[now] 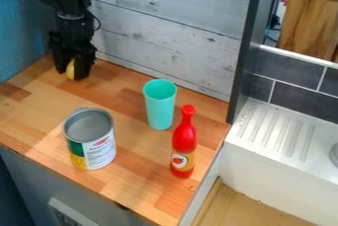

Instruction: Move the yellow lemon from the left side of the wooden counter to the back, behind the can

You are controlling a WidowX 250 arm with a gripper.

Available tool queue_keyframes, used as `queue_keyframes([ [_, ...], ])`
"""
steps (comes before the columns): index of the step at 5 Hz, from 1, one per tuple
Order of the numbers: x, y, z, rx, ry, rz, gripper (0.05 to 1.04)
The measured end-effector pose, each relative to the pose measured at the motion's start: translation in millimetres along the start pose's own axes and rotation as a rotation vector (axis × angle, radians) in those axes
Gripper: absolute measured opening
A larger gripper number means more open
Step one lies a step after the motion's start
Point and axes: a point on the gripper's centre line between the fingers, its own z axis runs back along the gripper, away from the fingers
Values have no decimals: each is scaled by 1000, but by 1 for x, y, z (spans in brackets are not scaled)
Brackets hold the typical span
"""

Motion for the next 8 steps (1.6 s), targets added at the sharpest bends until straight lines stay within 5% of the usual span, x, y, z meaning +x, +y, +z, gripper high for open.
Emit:
queue_keyframes([
  [2, 6, -2, -8, -35, 24, 41, 704],
  [3, 2, -4, -9, -47, 51, 68, 780],
  [4, -4, -11, -15, -73, 64, 66, 1001],
  [5, 0, -11, 13, -74, -25, 41, 1006],
  [7, -31, -26, 60, -59, -84, 9, 1001],
  [8, -47, -70, 93, -87, -106, -89, 1001],
])
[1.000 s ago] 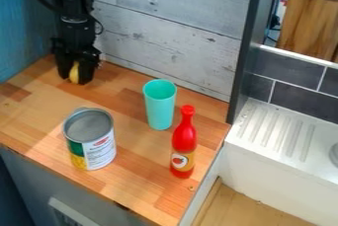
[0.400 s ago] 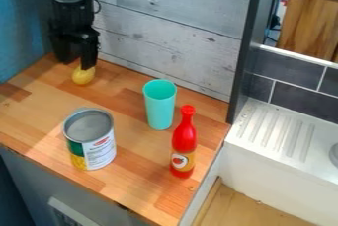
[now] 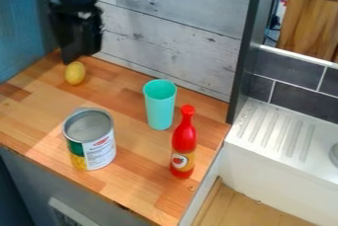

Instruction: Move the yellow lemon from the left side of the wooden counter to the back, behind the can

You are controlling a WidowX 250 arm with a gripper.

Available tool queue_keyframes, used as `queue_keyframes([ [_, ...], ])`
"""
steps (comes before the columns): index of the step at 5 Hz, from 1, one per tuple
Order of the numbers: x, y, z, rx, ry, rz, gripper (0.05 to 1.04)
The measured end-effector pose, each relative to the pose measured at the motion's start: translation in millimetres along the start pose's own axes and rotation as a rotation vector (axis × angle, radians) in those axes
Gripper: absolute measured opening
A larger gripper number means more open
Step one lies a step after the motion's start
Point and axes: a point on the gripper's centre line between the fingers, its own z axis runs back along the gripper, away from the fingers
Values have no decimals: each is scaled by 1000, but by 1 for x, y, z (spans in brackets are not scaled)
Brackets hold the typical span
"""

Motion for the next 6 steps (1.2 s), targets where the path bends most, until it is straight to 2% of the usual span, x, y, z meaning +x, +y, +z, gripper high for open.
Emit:
queue_keyframes([
  [1, -1, -44, 12, -38, 15, -91, 1001],
  [2, 4, -81, 11, -7, 58, -147, 1001],
  [3, 3, -100, 11, 26, 89, -172, 1001],
  [6, 3, -99, 11, 28, 93, -166, 1001],
])
